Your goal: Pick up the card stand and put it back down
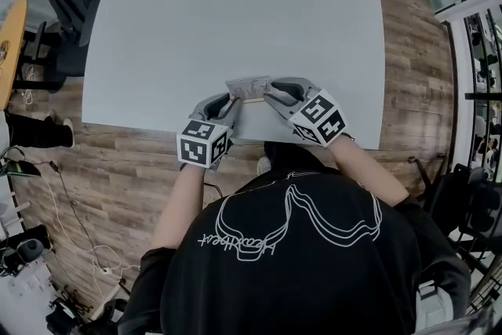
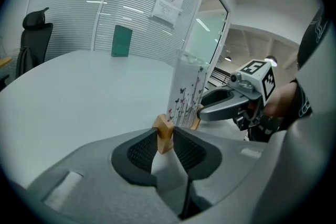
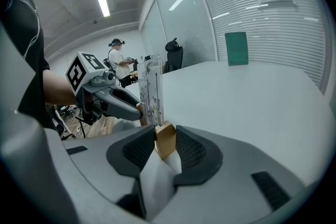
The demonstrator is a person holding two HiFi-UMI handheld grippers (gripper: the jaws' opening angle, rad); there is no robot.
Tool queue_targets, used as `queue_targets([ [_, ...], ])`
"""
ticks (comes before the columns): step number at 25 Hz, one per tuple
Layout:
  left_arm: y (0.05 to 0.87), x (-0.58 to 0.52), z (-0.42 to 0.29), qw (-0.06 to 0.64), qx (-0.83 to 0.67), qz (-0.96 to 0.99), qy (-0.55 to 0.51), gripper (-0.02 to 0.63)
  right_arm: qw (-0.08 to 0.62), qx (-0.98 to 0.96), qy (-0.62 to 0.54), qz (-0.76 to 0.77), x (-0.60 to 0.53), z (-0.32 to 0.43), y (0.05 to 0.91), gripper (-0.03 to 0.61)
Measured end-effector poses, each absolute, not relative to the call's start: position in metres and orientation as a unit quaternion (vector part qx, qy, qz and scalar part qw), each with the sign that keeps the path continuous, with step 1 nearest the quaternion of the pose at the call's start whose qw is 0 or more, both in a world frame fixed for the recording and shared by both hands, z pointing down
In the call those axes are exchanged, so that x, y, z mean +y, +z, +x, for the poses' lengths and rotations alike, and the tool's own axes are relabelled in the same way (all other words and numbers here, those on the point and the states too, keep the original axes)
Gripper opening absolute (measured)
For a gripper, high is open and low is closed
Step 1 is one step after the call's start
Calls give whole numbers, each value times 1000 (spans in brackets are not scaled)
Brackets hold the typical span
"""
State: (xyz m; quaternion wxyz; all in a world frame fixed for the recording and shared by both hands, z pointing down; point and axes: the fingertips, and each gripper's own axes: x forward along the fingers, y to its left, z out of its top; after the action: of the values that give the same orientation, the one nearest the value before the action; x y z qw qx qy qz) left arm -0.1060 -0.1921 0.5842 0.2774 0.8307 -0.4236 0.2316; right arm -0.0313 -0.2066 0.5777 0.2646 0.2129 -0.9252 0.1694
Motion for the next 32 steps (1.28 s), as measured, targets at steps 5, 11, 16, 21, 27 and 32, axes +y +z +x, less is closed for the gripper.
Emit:
queue_targets([
  [5, 583, -191, -105, 276, -429, 828, 235, 100, 268, -924, 168, 215, -206, -30, 576, 126],
  [11, 581, -191, -108, 281, -431, 826, 232, 98, 269, -923, 164, 219, -205, -33, 575, 124],
  [16, 572, -190, -109, 277, -435, 826, 227, 98, 260, -923, 171, 227, -204, -33, 568, 124],
  [21, 553, -187, -109, 278, -436, 830, 209, 98, 243, -926, 171, 233, -201, -33, 546, 124],
  [27, 526, -177, -110, 270, -447, 830, 195, 98, 226, -930, 157, 243, -191, -34, 520, 123],
  [32, 499, -162, -110, 254, -451, 835, 187, 98, 217, -933, 145, 249, -173, -33, 496, 123],
])
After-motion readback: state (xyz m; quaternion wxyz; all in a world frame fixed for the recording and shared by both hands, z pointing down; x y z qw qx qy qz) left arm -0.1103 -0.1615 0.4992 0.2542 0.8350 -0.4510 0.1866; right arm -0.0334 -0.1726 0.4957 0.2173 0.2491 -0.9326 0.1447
